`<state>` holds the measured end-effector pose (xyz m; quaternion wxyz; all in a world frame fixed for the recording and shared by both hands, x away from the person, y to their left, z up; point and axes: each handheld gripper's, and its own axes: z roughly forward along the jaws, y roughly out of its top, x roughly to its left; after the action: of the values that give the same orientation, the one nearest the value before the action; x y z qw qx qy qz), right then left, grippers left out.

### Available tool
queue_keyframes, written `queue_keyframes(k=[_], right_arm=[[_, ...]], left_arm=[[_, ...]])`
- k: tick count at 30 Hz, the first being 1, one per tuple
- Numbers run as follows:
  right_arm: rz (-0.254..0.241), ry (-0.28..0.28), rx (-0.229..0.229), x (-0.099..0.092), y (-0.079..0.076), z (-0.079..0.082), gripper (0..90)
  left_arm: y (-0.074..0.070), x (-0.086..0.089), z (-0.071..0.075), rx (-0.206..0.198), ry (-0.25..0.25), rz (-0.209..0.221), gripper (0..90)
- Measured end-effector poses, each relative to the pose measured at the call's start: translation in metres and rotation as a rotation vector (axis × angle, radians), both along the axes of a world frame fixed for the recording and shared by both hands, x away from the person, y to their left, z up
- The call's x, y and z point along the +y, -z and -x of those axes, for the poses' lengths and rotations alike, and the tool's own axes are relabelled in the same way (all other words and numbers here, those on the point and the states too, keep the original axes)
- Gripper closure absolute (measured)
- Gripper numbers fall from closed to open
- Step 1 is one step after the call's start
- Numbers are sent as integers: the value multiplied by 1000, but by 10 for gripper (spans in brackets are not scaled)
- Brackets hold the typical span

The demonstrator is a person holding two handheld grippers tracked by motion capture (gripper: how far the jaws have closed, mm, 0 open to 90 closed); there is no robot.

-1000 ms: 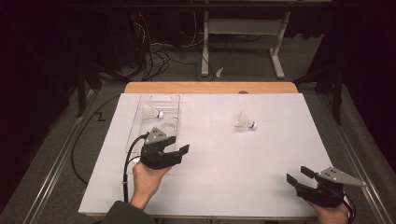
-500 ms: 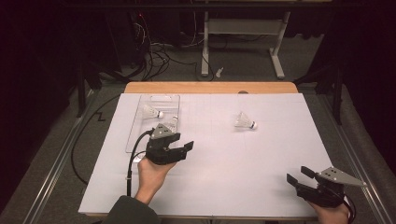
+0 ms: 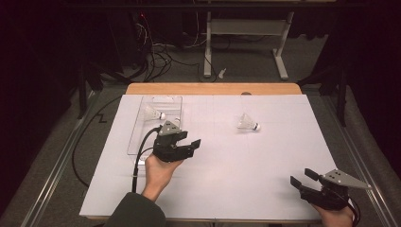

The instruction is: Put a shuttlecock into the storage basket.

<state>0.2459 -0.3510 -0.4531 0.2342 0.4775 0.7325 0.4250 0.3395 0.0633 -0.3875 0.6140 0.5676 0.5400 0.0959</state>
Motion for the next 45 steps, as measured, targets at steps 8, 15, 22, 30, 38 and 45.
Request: queue_keyframes(k=[8, 15, 22, 30, 38, 45], right_arm=[[0, -1, 0, 0, 0, 0, 344], [0, -1, 1, 0, 0, 0, 344], [-1, -3, 1, 0, 0, 0, 344], [-1, -2, 0, 0, 0, 0, 344], [-2, -1, 0, 0, 0, 0, 344], [-3, -2, 1, 0, 0, 0, 344]], left_arm=[[2, -4, -6, 3, 1, -5, 416], [3, -8, -10, -2, 7, -12, 416], [2, -12, -12, -11, 10, -18, 416], [4, -14, -14, -11, 14, -23, 416], [3, -20, -17, -21, 27, -31, 413], [1, -25, -19, -31, 38, -40, 410]])
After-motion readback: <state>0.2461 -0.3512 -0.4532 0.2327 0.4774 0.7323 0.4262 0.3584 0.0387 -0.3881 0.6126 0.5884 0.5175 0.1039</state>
